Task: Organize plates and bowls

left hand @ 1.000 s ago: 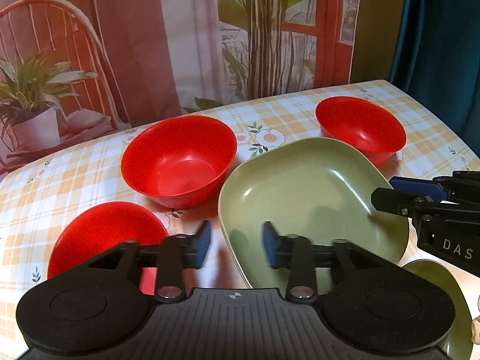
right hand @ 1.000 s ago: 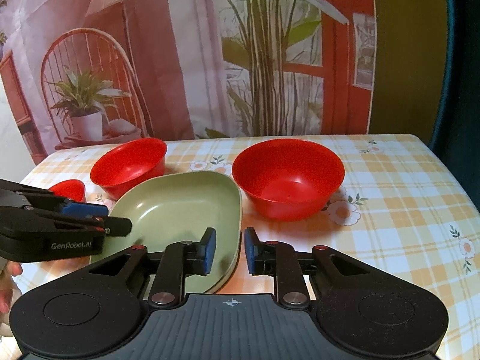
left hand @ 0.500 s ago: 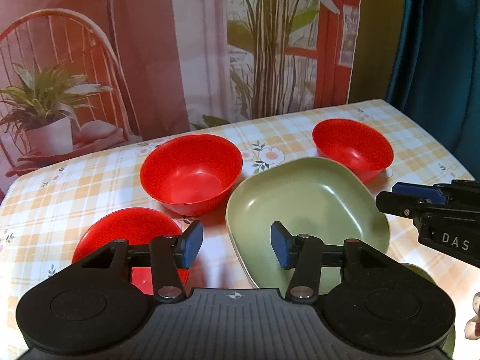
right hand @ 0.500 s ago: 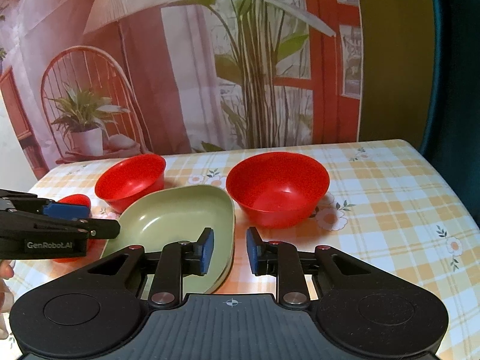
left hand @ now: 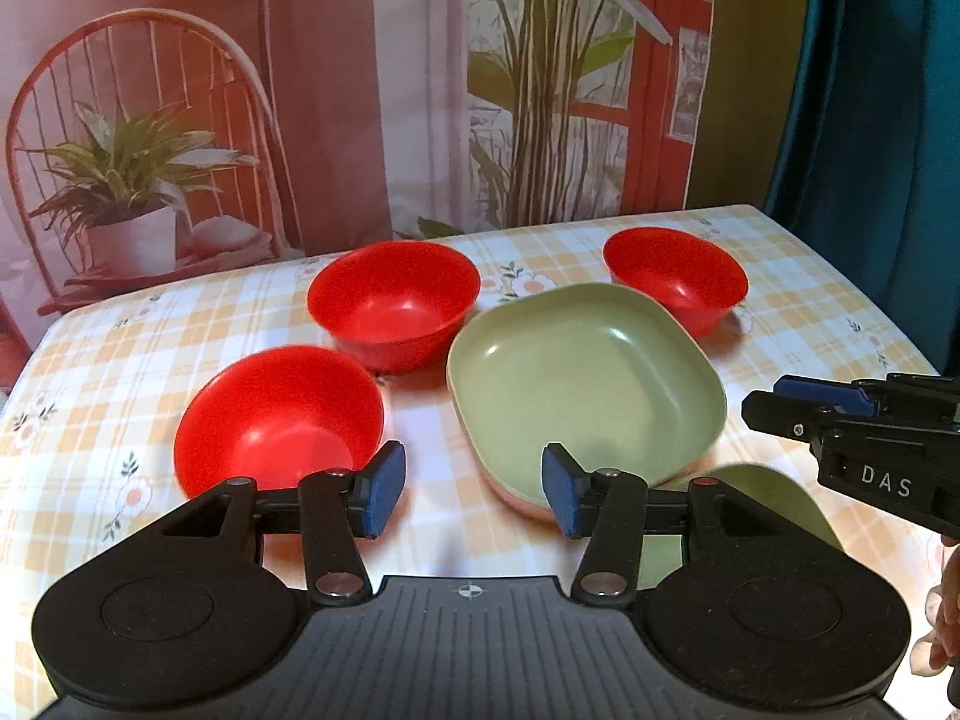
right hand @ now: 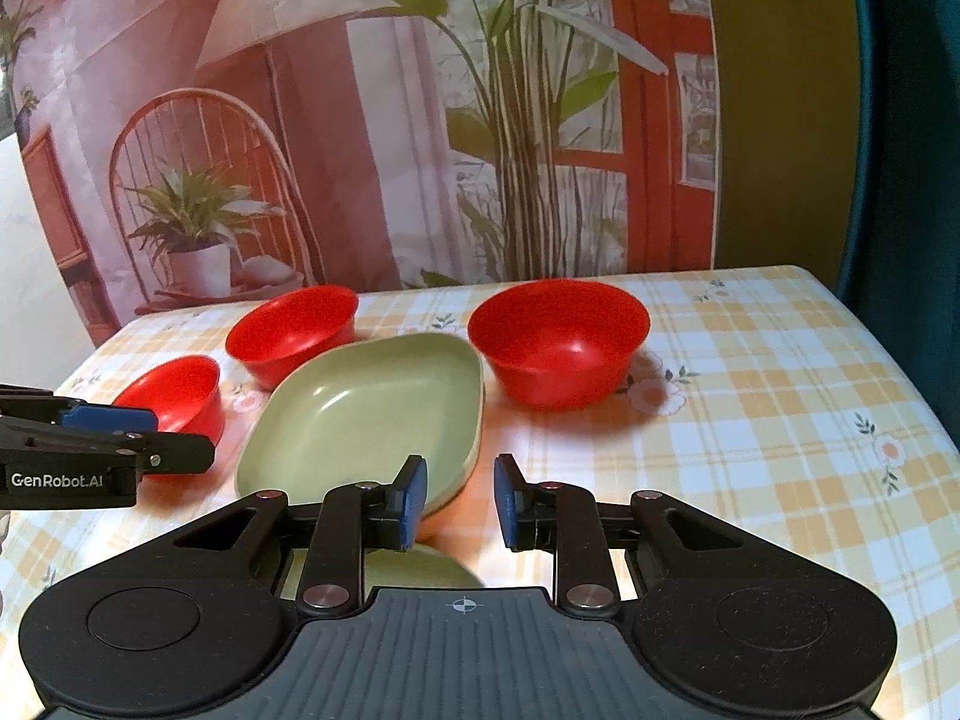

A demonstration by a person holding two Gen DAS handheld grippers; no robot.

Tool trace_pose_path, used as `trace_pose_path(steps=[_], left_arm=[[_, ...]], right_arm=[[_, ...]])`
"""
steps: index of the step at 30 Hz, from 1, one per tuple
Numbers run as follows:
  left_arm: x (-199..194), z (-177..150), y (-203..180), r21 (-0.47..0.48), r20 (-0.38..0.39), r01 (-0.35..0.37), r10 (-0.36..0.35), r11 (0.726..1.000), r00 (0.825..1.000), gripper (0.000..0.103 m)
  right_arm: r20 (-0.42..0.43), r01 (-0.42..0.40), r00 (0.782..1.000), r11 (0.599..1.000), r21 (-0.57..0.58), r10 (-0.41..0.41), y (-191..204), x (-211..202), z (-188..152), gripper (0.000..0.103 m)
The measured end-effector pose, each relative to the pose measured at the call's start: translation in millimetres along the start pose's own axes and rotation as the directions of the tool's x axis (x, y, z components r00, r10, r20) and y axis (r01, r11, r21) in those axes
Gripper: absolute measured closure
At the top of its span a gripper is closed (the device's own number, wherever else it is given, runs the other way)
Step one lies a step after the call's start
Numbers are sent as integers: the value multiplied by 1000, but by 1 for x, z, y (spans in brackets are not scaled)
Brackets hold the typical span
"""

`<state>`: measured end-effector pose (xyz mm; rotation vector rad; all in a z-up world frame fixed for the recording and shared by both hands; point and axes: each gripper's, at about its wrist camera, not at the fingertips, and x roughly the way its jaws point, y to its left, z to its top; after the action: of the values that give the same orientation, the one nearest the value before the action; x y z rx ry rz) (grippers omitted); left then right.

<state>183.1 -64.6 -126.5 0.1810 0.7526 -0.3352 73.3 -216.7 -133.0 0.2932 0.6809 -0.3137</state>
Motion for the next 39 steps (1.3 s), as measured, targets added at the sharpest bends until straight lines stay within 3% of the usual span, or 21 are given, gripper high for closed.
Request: trace_pose_path(steps=[21, 39], left_arm=[[-34, -48, -14, -52, -32, 34, -36, 998, 999, 50], [-24, -68, -30, -54, -76, 100, -104, 993, 992, 50]], right_arm=[[-29, -20, 999, 1000, -4, 20, 1, -32, -36, 78], [-69, 5, 998, 999, 39, -2, -9, -33, -54, 77]])
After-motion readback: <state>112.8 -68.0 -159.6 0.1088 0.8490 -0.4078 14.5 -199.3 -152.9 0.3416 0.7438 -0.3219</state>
